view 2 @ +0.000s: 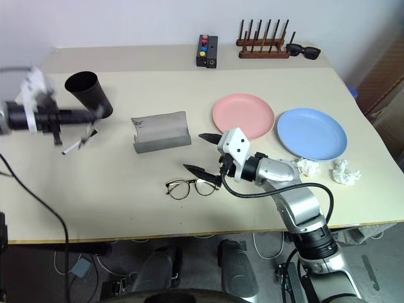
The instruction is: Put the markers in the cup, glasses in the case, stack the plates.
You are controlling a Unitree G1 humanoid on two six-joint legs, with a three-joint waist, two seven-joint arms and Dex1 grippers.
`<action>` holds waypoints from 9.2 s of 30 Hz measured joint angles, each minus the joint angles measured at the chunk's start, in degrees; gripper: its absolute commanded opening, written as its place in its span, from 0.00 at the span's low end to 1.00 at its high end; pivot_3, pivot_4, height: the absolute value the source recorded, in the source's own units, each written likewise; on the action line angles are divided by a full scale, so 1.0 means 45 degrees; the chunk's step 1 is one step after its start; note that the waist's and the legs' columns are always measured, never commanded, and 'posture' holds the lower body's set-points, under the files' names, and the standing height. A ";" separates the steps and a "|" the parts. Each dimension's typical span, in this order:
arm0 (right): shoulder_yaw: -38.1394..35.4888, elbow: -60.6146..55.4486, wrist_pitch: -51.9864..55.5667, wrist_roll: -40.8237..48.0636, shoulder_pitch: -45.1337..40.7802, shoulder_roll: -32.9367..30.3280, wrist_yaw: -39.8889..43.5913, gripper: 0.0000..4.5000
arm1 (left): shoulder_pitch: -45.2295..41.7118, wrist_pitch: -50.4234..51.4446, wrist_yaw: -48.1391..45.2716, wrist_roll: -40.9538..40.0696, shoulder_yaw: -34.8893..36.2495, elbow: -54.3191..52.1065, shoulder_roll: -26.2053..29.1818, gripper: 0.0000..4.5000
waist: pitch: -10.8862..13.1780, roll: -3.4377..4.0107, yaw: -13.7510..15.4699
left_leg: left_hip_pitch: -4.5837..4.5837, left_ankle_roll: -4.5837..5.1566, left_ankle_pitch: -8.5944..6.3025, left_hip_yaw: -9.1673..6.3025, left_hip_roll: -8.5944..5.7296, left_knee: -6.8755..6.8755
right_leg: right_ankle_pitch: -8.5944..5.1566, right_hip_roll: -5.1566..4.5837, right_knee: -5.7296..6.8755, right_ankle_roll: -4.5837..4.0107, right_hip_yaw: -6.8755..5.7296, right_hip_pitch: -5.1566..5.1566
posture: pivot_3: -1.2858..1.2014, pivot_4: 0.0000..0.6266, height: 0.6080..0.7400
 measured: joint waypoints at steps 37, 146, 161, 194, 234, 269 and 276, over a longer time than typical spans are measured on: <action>0.0157 0.0872 -0.0632 -0.0273 -0.2079 0.3169 -0.1575 1.00 | -0.2703 -0.8847 1.2682 0.2250 0.1469 0.8206 -0.4097 0.01 | -0.0007 -0.0014 -0.0041 | 0.0002 -0.0010 0.0005 -0.0022 -0.0051 -0.0009 | 0.0005 -0.0034 0.0086 -0.0001 -0.0011 -0.0030 | 0.52 0.24 0.96; 0.0349 0.0779 -0.0388 -0.0327 -0.2162 0.3013 -0.1326 1.00 | -0.0385 -0.7122 1.1017 0.1361 0.2560 0.3512 -0.4296 0.01 | -0.0003 -0.0016 0.0007 | 0.0006 -0.0015 0.0008 -0.0054 -0.0039 -0.0022 | -0.0027 -0.0033 0.0090 -0.0028 -0.0033 -0.0029 | 0.52 0.24 0.96; 0.0448 0.0744 -0.0454 -0.0331 -0.2165 0.3462 -0.1702 1.00 | -0.1590 -1.0322 1.1485 0.1604 0.2328 0.8435 -0.4570 0.01 | -0.0005 -0.0020 -0.0051 | 0.0002 -0.0017 0.0009 -0.0061 -0.0043 -0.0027 | -0.0027 -0.0028 0.0088 -0.0027 -0.0042 -0.0028 | 0.52 0.24 0.96; 0.0478 0.0687 -0.0557 -0.0329 -0.2153 0.3520 -0.1685 1.00 | -0.1594 -1.0519 1.1688 0.1596 0.2332 0.9103 -0.4686 0.01 | -0.0005 -0.0020 -0.0034 | 0.0001 -0.0017 0.0009 -0.0061 -0.0044 -0.0028 | -0.0027 -0.0030 0.0088 -0.0026 -0.0044 -0.0028 | 0.52 0.24 0.96; -0.1320 -0.0835 0.0616 0.0130 0.0102 -0.0198 -0.0797 1.00 | 0.4086 -0.1406 0.2253 0.0014 -0.2924 -0.3772 -0.2223 1.00 | 0.0001 0.0000 -0.0006 | 0.0024 -0.0021 0.0011 -0.0058 -0.0007 -0.0047 | -0.0080 0.0003 0.0073 -0.0111 -0.0036 -0.0012 | 0.52 0.24 0.96; -0.0851 -0.1865 0.1019 0.0159 0.0632 0.0257 -0.1700 1.00 | 0.3917 -0.1411 -0.0441 0.1975 -0.5032 -0.3855 -0.2216 0.01 | 0.0004 -0.0001 -0.0027 | 0.0003 -0.0020 0.0010 -0.0056 -0.0007 -0.0047 | -0.0081 -0.0008 0.0051 -0.0092 -0.0036 -0.0018 | 0.52 0.24 0.96; -0.0767 -0.1864 0.1019 0.0164 0.0616 0.0410 -0.1696 1.00 | 0.3819 -0.1487 -0.0196 0.2066 -0.5035 -0.3642 -0.2265 0.42 | 0.0004 -0.0001 -0.0025 | 0.0003 -0.0020 0.0010 -0.0056 -0.0008 -0.0047 | -0.0081 -0.0008 0.0051 -0.0093 -0.0036 -0.0018 | 0.52 0.24 0.96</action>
